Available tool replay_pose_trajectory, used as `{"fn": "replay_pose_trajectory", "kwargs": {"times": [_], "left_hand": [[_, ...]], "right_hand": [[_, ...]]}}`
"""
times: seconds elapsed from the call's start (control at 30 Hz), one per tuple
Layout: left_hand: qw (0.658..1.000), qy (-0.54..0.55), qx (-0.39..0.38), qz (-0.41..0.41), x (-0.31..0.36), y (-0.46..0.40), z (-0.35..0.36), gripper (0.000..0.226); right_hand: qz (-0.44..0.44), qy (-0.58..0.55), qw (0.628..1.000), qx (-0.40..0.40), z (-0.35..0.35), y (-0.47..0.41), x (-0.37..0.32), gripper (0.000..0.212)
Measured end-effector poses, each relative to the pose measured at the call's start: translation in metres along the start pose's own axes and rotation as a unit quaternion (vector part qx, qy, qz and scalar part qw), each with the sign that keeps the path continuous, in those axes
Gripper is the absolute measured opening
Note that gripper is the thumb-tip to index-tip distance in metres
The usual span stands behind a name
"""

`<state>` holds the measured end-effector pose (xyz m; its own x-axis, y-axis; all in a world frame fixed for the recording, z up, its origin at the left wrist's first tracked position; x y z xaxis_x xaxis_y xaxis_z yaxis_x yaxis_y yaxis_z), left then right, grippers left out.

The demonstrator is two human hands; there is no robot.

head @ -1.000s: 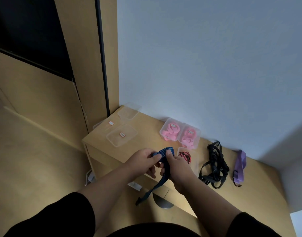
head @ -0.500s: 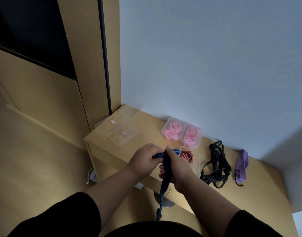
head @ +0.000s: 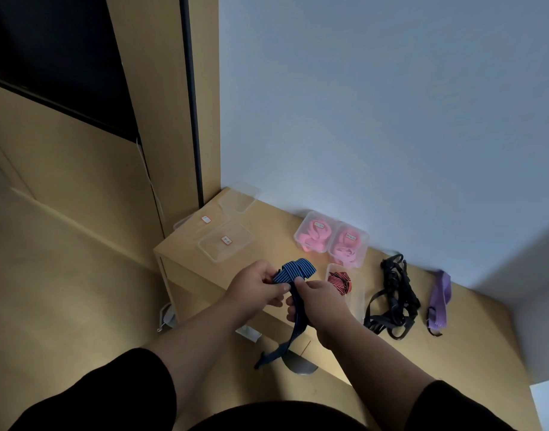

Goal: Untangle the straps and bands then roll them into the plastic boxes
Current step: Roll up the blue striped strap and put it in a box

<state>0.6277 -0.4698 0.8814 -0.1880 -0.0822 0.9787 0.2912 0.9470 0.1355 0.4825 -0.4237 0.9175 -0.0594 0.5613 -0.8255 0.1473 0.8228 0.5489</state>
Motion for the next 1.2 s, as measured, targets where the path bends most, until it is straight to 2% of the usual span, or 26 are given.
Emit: {"fn": "replay_pose_trajectory", "kwargs": {"times": [0.1, 0.17, 0.27, 0.37, 0.4, 0.47, 0.5, 0.6, 0.67, 0.77, 0.83, 0.9, 1.0, 1.1, 1.2], "left_hand": [[0.987, -0.143, 0.037, 0.065, 0.008, 0.001, -0.002, 0.018], [0.959, -0.245, 0.036, 0.137, 0.011, 0.001, -0.002, 0.016], [0.933, -0.296, 0.016, 0.206, 0.011, 0.001, -0.001, 0.018], [0.943, -0.269, -0.002, 0.195, 0.008, 0.001, -0.001, 0.010], [0.959, -0.230, -0.010, 0.164, 0.006, 0.001, -0.001, 0.011], [0.992, -0.097, -0.045, 0.072, 0.000, 0.003, -0.003, 0.028], [0.996, -0.042, -0.073, 0.031, -0.003, 0.003, -0.004, 0.030], [0.992, 0.000, -0.120, -0.037, -0.012, 0.007, -0.007, 0.025], [0.992, 0.037, -0.109, -0.057, -0.013, 0.007, -0.008, 0.031], [0.994, 0.060, -0.072, -0.051, -0.011, 0.005, -0.009, 0.021], [0.999, 0.017, -0.033, -0.032, -0.008, 0.003, -0.013, 0.012], [0.994, -0.105, 0.001, 0.022, -0.004, 0.001, -0.019, 0.010], [0.941, -0.307, 0.020, 0.144, 0.001, 0.000, -0.020, 0.015], [0.916, -0.348, 0.030, 0.198, 0.001, 0.002, -0.016, 0.015], [0.929, -0.313, 0.028, 0.195, -0.002, 0.004, -0.017, 0.007]], "right_hand": [[0.023, 0.012, 0.999, -0.018, 0.003, 0.001, 0.000, 0.028], [0.026, 0.001, 0.999, -0.041, 0.005, 0.002, 0.001, 0.026], [0.050, -0.045, 0.997, -0.040, 0.007, 0.002, 0.003, 0.043], [0.048, -0.053, 0.997, -0.023, 0.005, 0.001, 0.003, 0.044], [0.039, -0.061, 0.997, -0.026, 0.005, 0.000, 0.003, 0.040], [0.015, -0.082, 0.995, -0.045, 0.004, -0.001, 0.002, 0.034], [0.000, -0.088, 0.995, -0.056, 0.003, -0.001, 0.001, 0.032], [-0.019, -0.065, 0.996, -0.059, 0.004, -0.003, 0.003, 0.030], [-0.017, -0.037, 0.998, -0.050, 0.006, -0.005, 0.006, 0.028], [-0.002, -0.012, 0.999, -0.047, 0.009, -0.005, 0.010, 0.028], [0.017, 0.005, 0.999, -0.043, 0.011, -0.006, 0.012, 0.027], [0.028, 0.012, 0.999, -0.037, 0.012, -0.007, 0.012, 0.029], [0.044, -0.012, 0.998, -0.031, 0.013, -0.009, 0.009, 0.041], [0.051, -0.053, 0.997, -0.025, 0.017, -0.009, 0.007, 0.047], [0.021, -0.097, 0.995, -0.027, 0.018, -0.008, 0.004, 0.037]]}}
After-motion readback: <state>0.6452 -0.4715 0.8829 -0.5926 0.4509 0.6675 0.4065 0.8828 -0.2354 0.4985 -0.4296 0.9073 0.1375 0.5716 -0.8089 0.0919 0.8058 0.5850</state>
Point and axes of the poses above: each hand's wrist, its own y-axis away from the middle knuckle, its own z-axis out of the palm, x = y × z, the point moved 2 cm from there along -y, towards the middle knuckle, and after that the axes turned 5 degrees about z, right-handed, at the moved point
